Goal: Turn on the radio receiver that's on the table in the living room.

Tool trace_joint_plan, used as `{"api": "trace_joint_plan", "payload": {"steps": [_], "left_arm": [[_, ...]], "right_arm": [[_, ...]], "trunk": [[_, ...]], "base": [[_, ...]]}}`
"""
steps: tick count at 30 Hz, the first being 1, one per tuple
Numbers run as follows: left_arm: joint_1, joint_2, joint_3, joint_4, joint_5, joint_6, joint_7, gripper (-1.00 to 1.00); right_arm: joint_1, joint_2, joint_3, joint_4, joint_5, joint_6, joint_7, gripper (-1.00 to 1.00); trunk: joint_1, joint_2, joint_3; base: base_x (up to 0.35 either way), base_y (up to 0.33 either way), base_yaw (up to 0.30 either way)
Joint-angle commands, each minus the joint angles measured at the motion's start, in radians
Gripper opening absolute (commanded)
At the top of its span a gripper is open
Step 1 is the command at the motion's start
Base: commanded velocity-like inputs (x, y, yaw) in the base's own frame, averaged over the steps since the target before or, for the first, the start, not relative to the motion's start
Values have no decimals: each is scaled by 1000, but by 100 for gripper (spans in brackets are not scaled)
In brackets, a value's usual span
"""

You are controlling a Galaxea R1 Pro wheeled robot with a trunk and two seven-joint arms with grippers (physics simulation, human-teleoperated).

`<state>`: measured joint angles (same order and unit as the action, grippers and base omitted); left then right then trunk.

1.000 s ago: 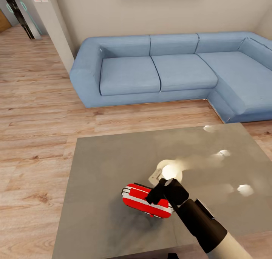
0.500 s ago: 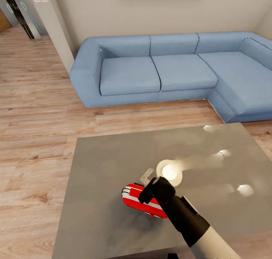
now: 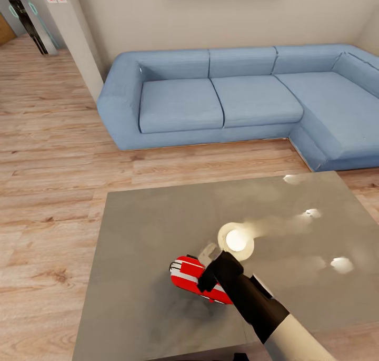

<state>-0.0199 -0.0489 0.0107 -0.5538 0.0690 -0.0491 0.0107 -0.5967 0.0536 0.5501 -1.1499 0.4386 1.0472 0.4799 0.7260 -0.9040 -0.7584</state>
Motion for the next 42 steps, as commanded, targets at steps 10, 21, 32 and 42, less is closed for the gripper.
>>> {"api": "trace_joint_plan", "payload": {"steps": [10,21,32,42], "left_arm": [[0,0,0,0,0,0,0,100],[0,0,0,0,0,0,0,100],[0,0,0,0,0,0,0,100],[0,0,0,0,0,0,0,100]], "right_arm": [[0,-21,-7,57,1,-72,23,100],[0,-27,-9,59,2,-82,28,100],[0,-26,-10,60,11,-82,27,100],[-71,-20,-31,221,20,-143,28,-100]], "trunk": [[0,0,0],[0,0,0],[0,0,0],[0,0,0]], "base": [[0,0,0],[0,0,0],[0,0,0],[0,0,0]]}}
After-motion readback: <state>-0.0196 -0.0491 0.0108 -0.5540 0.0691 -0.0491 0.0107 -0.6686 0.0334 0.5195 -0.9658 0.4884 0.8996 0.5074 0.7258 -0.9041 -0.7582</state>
